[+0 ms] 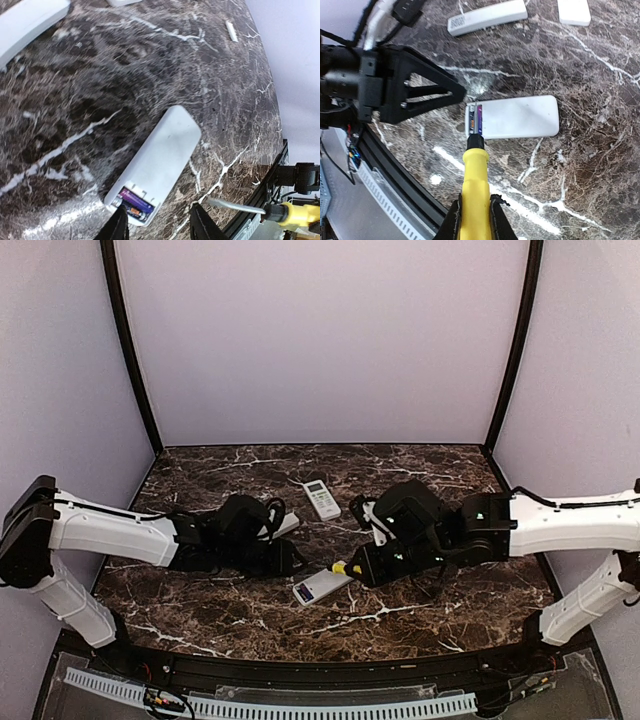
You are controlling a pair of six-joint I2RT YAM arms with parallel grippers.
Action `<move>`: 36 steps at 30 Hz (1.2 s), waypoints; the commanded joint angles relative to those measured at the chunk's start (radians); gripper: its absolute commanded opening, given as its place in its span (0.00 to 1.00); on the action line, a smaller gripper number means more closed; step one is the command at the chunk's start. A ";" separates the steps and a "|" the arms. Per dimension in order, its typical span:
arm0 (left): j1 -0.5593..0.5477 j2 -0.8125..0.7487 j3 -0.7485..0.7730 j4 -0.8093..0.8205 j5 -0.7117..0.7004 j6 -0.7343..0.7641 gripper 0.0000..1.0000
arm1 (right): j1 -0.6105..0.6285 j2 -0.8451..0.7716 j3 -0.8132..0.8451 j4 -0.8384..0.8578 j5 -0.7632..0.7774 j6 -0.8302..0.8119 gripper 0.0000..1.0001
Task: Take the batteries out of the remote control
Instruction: Hold the remote control without the battery cover at the center of the board.
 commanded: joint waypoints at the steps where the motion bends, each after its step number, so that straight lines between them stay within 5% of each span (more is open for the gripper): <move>1: 0.004 -0.033 -0.105 -0.043 0.008 -0.169 0.39 | 0.014 0.114 0.046 -0.076 0.018 -0.066 0.00; 13: 0.004 0.008 -0.156 0.087 0.070 -0.227 0.28 | 0.044 0.259 0.135 -0.109 0.028 -0.107 0.00; 36: 0.005 0.105 -0.130 0.124 0.101 -0.220 0.21 | 0.092 0.364 0.249 -0.257 0.105 -0.109 0.00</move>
